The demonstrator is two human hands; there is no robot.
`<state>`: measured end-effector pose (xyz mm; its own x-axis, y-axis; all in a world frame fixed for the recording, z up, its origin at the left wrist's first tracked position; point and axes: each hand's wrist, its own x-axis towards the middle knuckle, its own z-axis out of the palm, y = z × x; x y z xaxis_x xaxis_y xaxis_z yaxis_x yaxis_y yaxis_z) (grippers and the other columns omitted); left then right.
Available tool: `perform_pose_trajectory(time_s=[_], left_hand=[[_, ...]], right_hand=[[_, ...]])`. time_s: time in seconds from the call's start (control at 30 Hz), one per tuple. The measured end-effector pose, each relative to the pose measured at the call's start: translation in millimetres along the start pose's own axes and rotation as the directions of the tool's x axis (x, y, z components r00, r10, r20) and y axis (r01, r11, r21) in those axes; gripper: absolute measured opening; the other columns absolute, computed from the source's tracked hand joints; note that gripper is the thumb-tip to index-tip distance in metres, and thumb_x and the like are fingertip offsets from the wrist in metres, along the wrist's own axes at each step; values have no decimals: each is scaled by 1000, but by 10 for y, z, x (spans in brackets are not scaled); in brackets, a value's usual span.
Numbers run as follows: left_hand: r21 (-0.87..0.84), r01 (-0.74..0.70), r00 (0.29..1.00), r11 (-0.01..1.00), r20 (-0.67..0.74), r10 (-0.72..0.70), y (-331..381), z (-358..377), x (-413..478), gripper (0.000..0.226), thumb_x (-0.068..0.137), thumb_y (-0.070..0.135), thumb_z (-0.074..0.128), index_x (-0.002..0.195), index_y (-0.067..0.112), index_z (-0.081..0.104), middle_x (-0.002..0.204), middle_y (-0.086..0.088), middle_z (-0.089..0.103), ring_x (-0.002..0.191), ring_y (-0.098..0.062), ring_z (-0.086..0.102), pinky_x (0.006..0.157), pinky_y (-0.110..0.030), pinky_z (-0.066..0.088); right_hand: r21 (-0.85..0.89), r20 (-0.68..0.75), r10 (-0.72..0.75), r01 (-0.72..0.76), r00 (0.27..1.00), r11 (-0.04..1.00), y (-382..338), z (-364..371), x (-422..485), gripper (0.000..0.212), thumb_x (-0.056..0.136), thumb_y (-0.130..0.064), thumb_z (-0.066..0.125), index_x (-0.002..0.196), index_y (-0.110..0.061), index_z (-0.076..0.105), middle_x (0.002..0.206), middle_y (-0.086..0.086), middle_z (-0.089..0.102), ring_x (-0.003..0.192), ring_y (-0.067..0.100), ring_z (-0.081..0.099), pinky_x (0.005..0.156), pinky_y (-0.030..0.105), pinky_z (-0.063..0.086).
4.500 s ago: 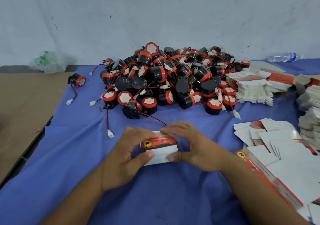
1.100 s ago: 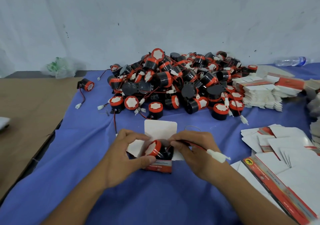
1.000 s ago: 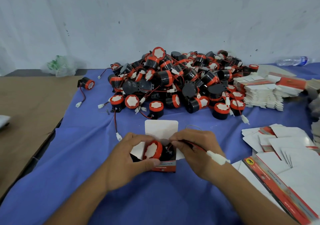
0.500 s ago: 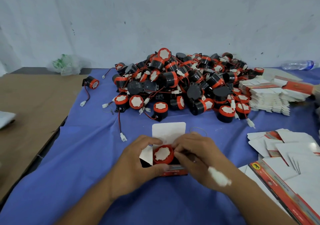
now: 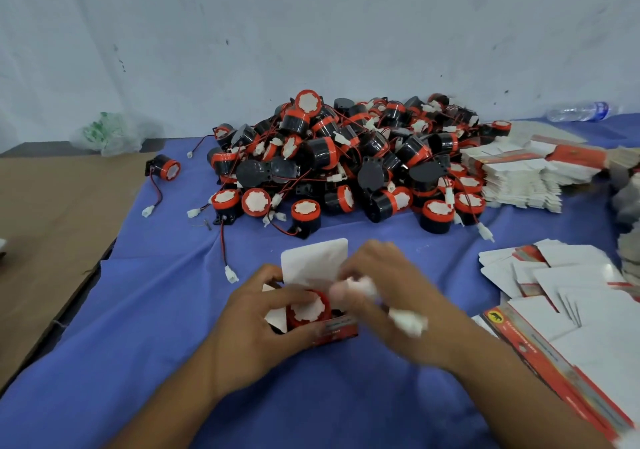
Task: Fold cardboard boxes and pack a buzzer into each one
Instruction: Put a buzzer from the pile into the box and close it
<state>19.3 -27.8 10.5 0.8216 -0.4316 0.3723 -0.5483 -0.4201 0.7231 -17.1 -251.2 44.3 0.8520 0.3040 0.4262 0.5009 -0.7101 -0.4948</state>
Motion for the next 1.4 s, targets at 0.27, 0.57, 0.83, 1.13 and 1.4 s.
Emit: perform_pose_trajectory(time_s=[0.27,0.57,0.83,1.13,1.4], left_hand=[[59,-2,1000,998,2,2,-19,-7,-21,31,68,46,78,98,46,71,105,20,52,99,-5,58,79,-11,45],[78,-70,998,994,6,70,-10,11,-17,31,72,40,78,102,35,74,108,14,54,98,-3,57,79,-7,43],[77,-120,992,990,41,117,25,27,-16,37,74,34,81,110,28,74,114,6,56,103,-6,58,86,-13,46],[81,-172,984,982,52,168,19,54,0,38,74,37,80,111,30,73,113,10,53,102,-4,58,85,-14,46],[91,-219,973,971,93,211,16,97,-13,36,81,40,73,115,32,68,118,15,49,103,-4,57,86,-14,46]], right_hand=[[545,-95,185,-105,978,832,-122,-245,10,24,94,-41,57,90,-22,71,81,3,71,63,11,60,58,21,48],[-233,-9,-56,52,998,971,-62,110,-15,18,92,-5,58,105,-7,71,79,-1,57,73,23,49,67,36,48],[-299,146,125,-77,981,951,-60,113,-7,33,106,-42,35,101,-28,65,101,-12,43,103,17,35,96,28,25],[117,130,459,-473,879,873,38,148,34,16,88,-22,69,85,-38,69,93,-15,57,94,11,50,76,16,43],[439,125,741,-706,660,555,129,282,37,43,78,-18,79,107,-28,48,110,1,62,93,20,66,74,42,59]])
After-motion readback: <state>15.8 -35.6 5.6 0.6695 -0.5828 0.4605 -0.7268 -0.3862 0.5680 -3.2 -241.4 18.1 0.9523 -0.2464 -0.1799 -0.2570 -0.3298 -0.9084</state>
